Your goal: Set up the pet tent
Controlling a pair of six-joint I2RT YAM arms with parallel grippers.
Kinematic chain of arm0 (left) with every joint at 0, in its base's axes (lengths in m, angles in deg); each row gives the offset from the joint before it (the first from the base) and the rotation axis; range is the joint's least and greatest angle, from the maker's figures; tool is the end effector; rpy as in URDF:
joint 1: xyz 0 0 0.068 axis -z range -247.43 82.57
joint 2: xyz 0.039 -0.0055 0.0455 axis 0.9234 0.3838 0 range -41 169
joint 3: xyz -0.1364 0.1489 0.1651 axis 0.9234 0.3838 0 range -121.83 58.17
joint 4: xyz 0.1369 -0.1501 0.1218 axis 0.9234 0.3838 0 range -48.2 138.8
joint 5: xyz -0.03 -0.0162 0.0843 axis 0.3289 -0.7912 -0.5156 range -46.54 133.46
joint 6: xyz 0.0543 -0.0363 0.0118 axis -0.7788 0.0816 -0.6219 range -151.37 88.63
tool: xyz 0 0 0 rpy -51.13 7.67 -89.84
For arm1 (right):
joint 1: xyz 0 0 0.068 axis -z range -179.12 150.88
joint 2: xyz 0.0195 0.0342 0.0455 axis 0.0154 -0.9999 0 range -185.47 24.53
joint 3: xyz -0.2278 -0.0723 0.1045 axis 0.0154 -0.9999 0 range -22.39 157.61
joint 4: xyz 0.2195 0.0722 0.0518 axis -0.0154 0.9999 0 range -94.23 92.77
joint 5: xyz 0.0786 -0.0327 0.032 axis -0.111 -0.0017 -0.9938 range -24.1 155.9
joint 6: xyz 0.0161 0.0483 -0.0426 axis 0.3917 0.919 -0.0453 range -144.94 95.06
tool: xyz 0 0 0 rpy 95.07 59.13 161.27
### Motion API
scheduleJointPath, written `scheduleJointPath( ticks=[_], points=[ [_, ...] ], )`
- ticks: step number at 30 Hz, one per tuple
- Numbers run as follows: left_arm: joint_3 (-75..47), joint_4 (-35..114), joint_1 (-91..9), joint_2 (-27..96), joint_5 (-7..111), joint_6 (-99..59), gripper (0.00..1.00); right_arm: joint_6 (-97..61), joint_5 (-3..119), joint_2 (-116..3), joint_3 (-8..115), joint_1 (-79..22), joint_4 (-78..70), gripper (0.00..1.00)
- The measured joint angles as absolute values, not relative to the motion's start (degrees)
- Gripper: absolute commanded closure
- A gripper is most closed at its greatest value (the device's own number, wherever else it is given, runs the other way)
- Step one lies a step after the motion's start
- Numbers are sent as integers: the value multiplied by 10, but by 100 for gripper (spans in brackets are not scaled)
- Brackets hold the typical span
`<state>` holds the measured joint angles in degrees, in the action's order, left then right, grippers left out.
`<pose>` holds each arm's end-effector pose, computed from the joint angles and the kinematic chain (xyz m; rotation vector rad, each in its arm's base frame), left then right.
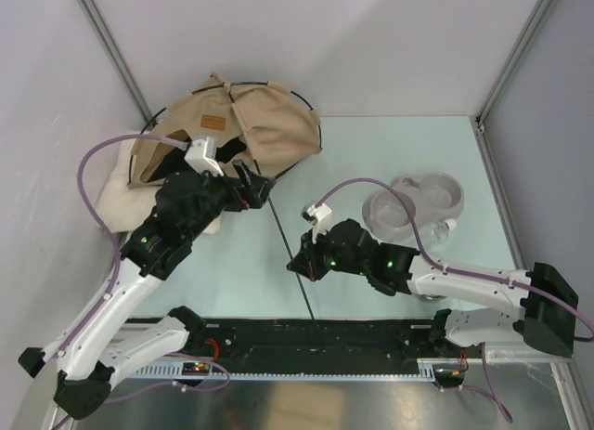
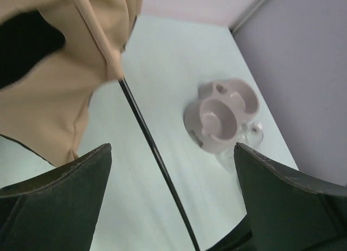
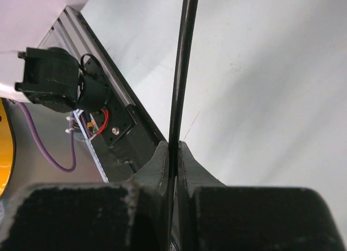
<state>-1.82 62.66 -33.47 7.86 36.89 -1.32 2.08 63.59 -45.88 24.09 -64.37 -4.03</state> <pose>0.1542 -0.0966 0.3827 -0.0255 1.7944 -0.7136 0.1133 0.2509 0.2650 -0.7334 2.0305 1.0384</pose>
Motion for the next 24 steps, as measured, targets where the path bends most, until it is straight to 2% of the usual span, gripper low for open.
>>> scheduleJointPath(
  ticks=[8,10,14,19,20,22,24],
  points=[
    [-7,640,-335,153,445,23,16,27,632,-443,263,-626,-27,100],
    [-7,641,-335,173,455,28,25,27,630,-443,263,-626,-24,100],
    [-7,644,-335,203,468,42,49,27,625,-443,263,-624,-22,100],
    [-7,646,-335,219,478,61,91,27,621,-443,268,-620,-18,100],
    [-7,645,-335,220,480,63,95,27,620,-443,269,-619,-16,100],
    [-8,643,-335,223,487,88,99,27,619,-447,269,-619,-12,88],
    [-8,641,-334,228,494,101,99,27,619,-453,269,-619,-10,72]
  ],
)
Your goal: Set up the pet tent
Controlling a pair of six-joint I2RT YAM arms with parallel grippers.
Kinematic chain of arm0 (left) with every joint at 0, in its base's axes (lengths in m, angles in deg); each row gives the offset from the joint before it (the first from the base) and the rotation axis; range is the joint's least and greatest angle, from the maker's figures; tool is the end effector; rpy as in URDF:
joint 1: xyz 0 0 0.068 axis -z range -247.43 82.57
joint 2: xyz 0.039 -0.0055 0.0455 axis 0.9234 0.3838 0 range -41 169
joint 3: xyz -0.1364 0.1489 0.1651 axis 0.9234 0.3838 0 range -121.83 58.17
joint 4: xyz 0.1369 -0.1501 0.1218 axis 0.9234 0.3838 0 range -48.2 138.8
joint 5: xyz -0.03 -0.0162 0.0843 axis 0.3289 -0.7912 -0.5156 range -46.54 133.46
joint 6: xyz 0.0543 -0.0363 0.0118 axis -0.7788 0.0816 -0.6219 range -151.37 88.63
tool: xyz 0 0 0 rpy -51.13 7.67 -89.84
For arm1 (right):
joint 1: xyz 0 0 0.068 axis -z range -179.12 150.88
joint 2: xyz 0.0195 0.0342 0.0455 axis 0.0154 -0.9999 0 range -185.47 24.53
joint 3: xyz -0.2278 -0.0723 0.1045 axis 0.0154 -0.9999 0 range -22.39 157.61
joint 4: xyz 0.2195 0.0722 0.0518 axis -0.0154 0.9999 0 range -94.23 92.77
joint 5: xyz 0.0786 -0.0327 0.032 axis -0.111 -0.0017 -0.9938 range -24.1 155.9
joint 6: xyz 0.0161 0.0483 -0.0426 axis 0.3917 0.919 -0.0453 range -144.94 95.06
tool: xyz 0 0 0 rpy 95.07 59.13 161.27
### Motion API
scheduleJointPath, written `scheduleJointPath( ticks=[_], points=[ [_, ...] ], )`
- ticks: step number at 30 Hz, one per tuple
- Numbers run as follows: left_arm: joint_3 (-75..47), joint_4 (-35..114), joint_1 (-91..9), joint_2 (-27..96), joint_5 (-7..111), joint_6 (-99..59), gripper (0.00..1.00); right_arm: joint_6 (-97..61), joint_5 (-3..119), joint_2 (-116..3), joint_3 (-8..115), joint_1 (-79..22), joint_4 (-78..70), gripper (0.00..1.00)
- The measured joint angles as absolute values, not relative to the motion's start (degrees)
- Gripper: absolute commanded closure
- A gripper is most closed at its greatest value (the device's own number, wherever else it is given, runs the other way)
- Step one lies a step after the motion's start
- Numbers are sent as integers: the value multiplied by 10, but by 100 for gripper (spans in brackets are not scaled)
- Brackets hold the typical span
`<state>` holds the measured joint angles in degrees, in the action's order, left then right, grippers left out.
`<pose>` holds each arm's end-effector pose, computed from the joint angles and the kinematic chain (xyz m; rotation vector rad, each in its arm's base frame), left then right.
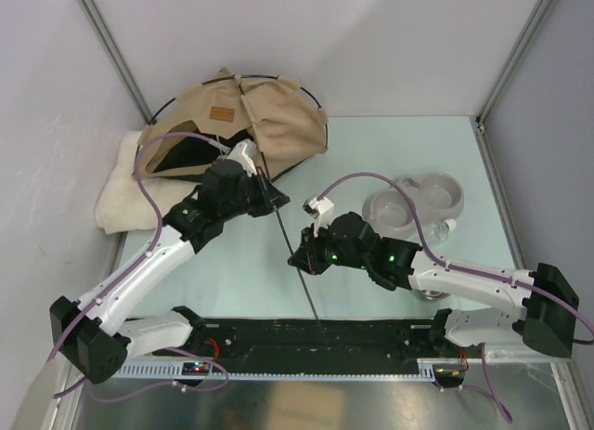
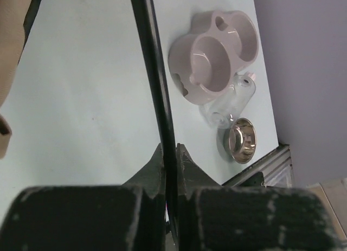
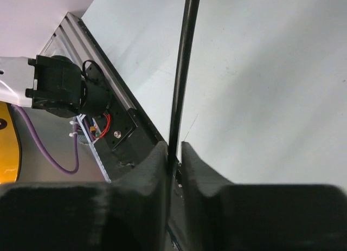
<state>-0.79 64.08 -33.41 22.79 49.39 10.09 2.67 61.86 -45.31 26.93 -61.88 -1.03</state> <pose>0.1994 -0.1411 0.3230 -0.0722 2.1706 -0.9012 0.1225 0.2461 0.2784 -0.6973 2.0377 1.0507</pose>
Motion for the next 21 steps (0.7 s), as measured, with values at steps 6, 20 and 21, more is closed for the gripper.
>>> scheduleJointPath(
  ticks=[6,20,21],
  points=[
    [-11,653,-335,249,482,107,100,20,626,-454,273,-630,20,52],
    [-79,665,-337,288,449,129,100,20,575,-425,235,-683,69,63],
    [-82,665,-338,290,446,131,100,21,569,-425,230,-686,71,64]
  ],
)
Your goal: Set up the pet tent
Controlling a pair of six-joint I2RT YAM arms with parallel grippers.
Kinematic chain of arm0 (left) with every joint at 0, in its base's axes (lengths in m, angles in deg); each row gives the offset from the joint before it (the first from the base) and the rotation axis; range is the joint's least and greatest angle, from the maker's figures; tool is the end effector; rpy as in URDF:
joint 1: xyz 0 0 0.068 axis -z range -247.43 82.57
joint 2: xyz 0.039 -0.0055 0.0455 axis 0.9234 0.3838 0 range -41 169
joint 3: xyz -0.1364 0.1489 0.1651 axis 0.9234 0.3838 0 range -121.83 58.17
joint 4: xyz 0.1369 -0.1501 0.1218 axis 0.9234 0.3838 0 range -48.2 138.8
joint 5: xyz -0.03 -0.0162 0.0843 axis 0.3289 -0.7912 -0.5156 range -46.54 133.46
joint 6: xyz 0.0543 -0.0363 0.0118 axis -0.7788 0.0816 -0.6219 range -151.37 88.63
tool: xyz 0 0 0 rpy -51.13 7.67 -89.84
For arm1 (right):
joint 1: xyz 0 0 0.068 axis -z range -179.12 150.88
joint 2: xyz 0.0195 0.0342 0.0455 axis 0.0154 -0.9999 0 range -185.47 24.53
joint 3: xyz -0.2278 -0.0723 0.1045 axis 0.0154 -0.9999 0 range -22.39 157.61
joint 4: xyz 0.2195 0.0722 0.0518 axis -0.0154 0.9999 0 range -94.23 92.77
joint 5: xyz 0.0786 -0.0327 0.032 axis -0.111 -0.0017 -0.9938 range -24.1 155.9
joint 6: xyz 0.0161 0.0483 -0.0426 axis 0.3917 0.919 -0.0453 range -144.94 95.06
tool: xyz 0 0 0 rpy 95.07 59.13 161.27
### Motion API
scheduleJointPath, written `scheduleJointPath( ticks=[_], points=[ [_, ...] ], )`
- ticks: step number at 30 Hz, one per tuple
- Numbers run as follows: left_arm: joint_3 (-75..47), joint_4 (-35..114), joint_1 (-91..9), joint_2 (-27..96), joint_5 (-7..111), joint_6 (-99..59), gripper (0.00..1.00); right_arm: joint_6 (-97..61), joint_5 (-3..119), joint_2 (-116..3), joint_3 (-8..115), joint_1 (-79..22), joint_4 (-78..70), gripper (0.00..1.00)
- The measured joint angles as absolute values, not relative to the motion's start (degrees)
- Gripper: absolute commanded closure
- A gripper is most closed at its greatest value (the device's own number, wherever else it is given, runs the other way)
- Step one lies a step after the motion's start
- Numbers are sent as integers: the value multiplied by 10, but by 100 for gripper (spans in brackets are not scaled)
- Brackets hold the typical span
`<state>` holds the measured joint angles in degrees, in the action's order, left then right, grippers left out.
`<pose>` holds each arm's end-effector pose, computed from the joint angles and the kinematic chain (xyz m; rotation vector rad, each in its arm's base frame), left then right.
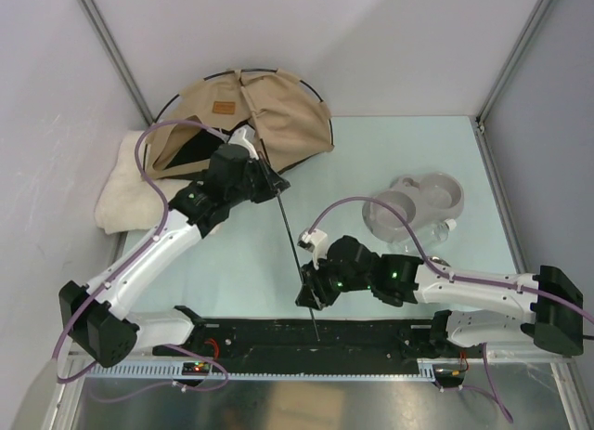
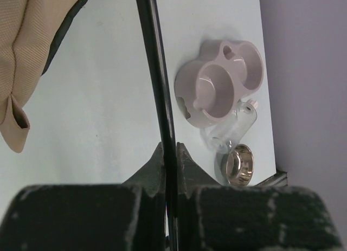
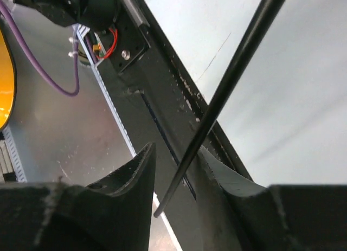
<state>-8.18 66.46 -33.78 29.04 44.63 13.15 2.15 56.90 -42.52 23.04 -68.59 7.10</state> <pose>0.2222 -0.1492 0.3356 -0.1932 2.1718 -0.8374 0.0809 0.2398 0.2519 -0.9495 2.1697 1.0838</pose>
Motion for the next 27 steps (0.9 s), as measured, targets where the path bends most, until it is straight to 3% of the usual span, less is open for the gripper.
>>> scheduleJointPath(
  ticks=[2,7,9,20,27],
  points=[
    [-84,665,-338,292,441,133,100,23,559,-425,224,-691,76,70],
    [-87,666,-340,293,437,133,100,27,553,-425,218,-695,80,96],
    [-87,668,-340,293,438,133,98,34,555,-425,217,-694,81,99],
    [-87,662,-353,291,452,93,7,51,562,-397,215,-690,87,100],
    [-79,662,-393,222,487,9,1,54,552,-362,215,-666,87,100]
  ],
)
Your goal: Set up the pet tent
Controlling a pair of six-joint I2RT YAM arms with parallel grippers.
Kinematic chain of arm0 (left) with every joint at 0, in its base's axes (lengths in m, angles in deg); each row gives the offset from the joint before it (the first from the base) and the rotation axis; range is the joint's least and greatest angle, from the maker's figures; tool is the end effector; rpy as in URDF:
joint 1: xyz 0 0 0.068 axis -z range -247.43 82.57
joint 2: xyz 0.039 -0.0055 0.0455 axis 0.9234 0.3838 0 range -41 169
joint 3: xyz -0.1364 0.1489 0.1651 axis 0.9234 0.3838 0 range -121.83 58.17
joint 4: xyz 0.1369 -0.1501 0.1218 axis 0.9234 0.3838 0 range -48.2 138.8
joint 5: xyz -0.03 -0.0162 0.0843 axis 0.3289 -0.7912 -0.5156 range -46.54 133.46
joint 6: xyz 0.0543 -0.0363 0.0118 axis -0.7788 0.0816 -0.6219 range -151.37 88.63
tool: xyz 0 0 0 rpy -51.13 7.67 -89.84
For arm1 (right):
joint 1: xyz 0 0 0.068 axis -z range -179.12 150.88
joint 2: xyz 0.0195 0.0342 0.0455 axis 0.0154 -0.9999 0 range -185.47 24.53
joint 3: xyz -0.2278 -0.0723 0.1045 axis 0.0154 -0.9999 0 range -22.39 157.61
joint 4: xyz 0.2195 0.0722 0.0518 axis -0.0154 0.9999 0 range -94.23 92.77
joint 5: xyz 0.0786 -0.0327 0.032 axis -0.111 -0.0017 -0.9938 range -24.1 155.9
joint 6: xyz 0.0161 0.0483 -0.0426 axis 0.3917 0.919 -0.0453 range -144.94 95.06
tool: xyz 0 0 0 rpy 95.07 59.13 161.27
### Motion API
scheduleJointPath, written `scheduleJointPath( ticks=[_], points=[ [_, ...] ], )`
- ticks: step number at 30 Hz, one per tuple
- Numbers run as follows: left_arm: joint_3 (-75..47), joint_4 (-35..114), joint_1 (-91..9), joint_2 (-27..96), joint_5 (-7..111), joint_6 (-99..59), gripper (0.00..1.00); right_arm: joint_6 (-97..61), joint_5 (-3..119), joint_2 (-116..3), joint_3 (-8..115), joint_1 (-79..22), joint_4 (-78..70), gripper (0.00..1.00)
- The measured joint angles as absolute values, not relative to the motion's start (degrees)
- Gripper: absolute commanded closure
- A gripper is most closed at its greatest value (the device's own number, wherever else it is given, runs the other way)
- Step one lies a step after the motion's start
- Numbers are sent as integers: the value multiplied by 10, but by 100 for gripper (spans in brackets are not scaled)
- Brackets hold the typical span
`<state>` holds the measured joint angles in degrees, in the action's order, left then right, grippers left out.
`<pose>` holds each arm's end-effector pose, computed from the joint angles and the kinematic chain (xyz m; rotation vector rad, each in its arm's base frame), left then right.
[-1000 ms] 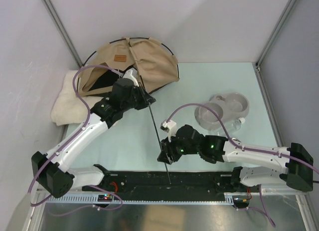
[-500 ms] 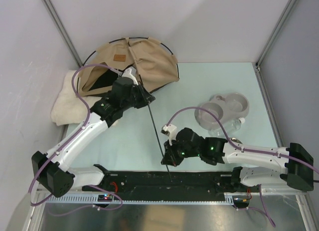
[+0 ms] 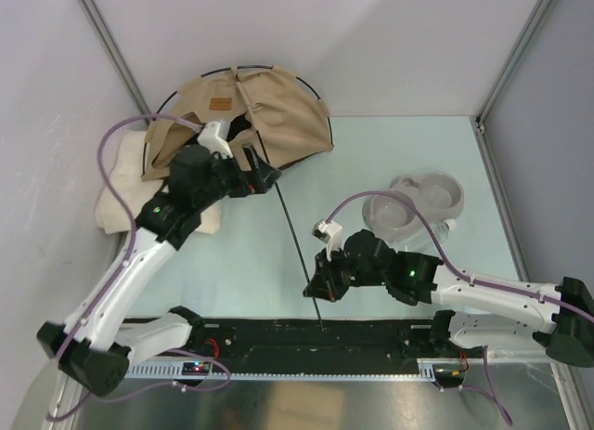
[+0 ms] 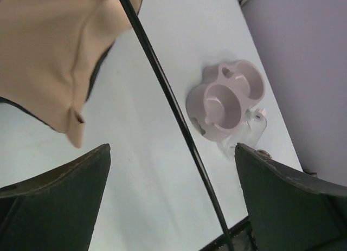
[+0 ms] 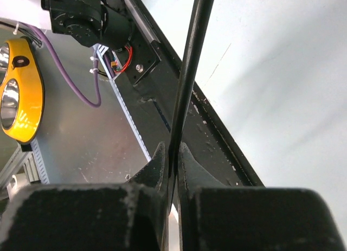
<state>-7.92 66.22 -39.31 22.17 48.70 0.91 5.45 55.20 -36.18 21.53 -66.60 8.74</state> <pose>0.2089 -0.1170 0.3627 -0.0104 2.0274 -0.7740 0.0800 0.2187 0.2649 -0.8588 2.1633 1.1595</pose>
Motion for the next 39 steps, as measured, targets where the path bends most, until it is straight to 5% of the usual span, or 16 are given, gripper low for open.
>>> scheduleJointPath(
  ticks=[9,20,31,39],
  points=[
    [-39,645,-419,73,449,-75,42,64,529,-359,215,-633,87,100],
    [33,639,-420,175,348,-96,23,65,500,-359,216,-614,85,100],
    [27,599,-420,284,318,-124,55,65,500,-359,216,-611,78,100],
    [25,571,-420,302,302,-135,50,64,499,-359,216,-607,74,100]
  ],
)
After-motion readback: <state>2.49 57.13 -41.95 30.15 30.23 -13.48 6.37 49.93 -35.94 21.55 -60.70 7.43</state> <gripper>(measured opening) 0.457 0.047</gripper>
